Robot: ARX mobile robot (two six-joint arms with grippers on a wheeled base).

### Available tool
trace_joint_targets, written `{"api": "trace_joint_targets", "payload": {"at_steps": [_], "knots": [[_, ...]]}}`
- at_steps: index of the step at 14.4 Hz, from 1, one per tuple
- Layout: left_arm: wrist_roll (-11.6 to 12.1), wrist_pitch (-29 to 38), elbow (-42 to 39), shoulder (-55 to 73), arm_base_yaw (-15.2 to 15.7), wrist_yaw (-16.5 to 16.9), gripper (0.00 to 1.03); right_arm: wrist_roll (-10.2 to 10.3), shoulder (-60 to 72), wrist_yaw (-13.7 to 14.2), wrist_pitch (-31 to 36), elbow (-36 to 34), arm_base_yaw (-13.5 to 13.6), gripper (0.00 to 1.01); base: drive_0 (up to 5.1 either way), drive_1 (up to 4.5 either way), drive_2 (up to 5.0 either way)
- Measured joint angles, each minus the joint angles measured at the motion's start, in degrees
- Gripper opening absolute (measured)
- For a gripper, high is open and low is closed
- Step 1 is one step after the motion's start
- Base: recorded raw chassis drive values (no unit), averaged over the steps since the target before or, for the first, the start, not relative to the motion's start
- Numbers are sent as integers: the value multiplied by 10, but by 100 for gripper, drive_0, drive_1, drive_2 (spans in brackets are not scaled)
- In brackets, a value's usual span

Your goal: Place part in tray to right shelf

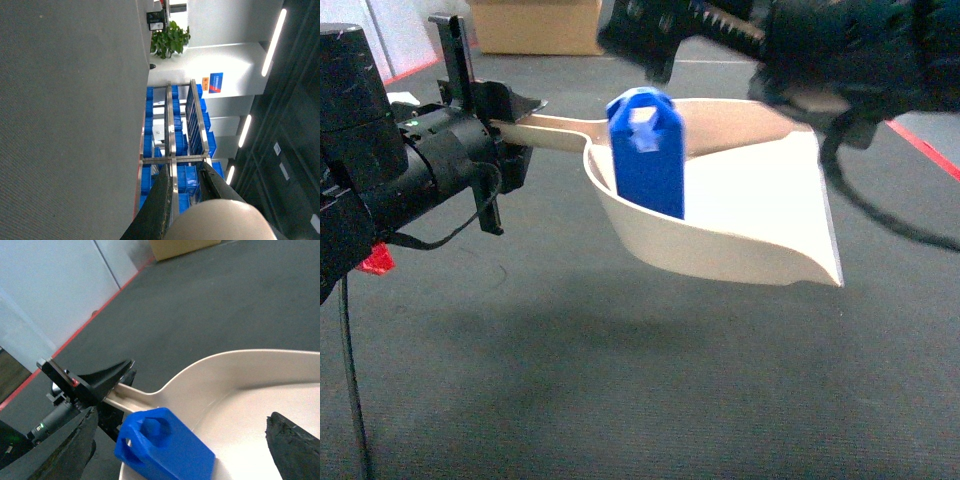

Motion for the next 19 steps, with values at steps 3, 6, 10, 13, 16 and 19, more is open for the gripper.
{"api": "trace_joint_targets", "payload": {"at_steps": [3,6,10,13,16,19], "knots": [[0,-1,0,0,0,-1,14,-61,-187,-93,-24,-117,-107,98,0,0,0],[0,-1,0,0,0,-1,13,-144,-385,-255,-147,-205,-357,98,0,0,0],[0,0,0,0,0,-2,13,-248,-468,-423,-199,-269,-617,98,0,0,0],[0,-1,0,0,-1,0,13,-260,-467,-434,-201,-269,-615,98,0,0,0],[0,-1,0,0,0,-1,13,-261,-467,-434,-202,-269,-615,98,0,0,0],[0,0,0,0,0,-1,13,-262,-467,-434,-202,-269,-615,98,0,0,0]]}}
